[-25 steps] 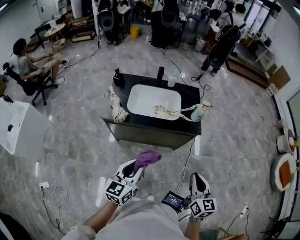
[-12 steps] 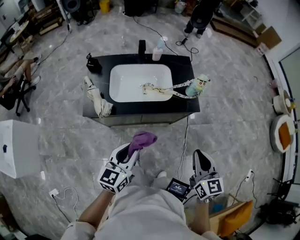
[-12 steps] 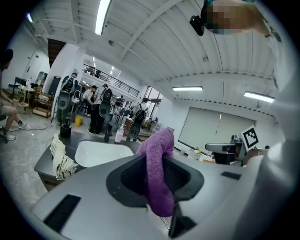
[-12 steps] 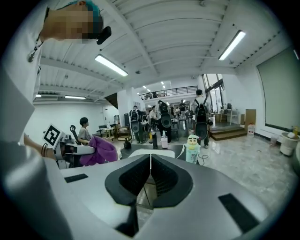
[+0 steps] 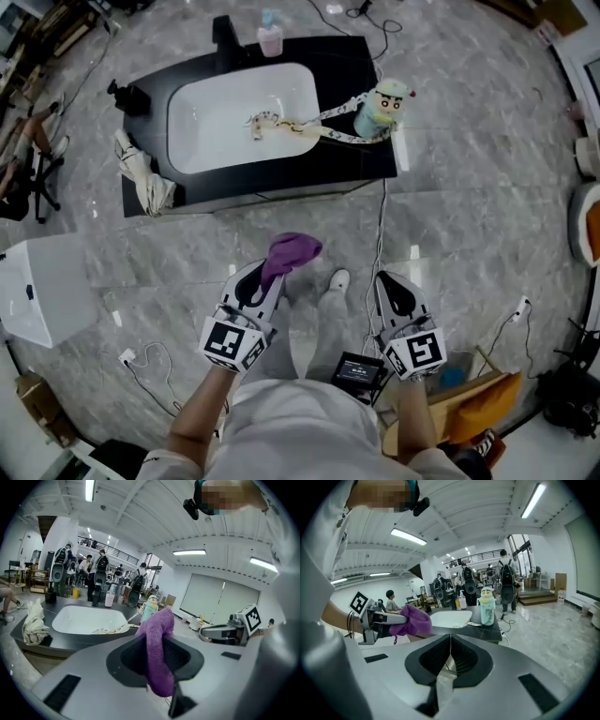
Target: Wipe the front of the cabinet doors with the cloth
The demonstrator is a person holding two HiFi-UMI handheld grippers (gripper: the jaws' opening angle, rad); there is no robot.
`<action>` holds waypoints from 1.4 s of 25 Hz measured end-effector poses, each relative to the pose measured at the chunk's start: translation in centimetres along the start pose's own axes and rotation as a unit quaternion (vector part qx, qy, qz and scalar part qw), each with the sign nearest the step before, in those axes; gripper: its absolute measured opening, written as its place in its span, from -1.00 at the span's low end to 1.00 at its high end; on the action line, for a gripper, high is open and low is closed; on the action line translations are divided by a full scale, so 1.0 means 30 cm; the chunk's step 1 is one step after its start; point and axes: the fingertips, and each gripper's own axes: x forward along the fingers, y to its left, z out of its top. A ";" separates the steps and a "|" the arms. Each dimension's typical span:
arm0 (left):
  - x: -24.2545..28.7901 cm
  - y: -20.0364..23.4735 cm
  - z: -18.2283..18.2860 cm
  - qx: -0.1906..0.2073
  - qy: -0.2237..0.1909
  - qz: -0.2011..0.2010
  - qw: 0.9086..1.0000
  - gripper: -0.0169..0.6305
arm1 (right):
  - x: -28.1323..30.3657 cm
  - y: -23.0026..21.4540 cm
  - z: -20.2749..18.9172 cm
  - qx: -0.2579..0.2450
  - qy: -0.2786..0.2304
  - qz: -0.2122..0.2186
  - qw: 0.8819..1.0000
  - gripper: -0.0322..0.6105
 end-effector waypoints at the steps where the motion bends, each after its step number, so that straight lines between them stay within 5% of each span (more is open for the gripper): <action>1: 0.058 -0.019 -0.020 -0.009 0.002 0.006 1.000 -0.68 | 0.014 -0.055 -0.036 -0.007 0.010 0.001 1.000 -0.82; 5: 0.288 -0.081 -0.133 -0.042 0.019 0.016 0.999 -0.68 | 0.074 -0.219 -0.143 -0.037 0.021 0.014 0.999 -0.81; 13: 0.770 -0.168 -0.472 -0.010 0.090 -0.019 0.996 -0.68 | 0.188 -0.424 -0.430 0.023 -0.002 0.001 1.000 -0.81; 20: 1.097 -0.099 -0.611 -0.020 0.084 -0.006 0.996 -0.68 | 0.220 -0.487 -0.764 0.056 0.044 -0.016 0.997 -0.81; 25: 1.166 -0.031 -0.623 -0.014 0.067 0.004 0.998 -0.68 | 0.252 -0.493 -0.880 0.063 0.058 -0.027 0.996 -0.81; 35: 1.070 0.163 -0.662 -0.016 0.064 0.037 0.997 -0.67 | 0.368 -0.401 -0.860 0.034 0.059 0.006 0.998 -0.81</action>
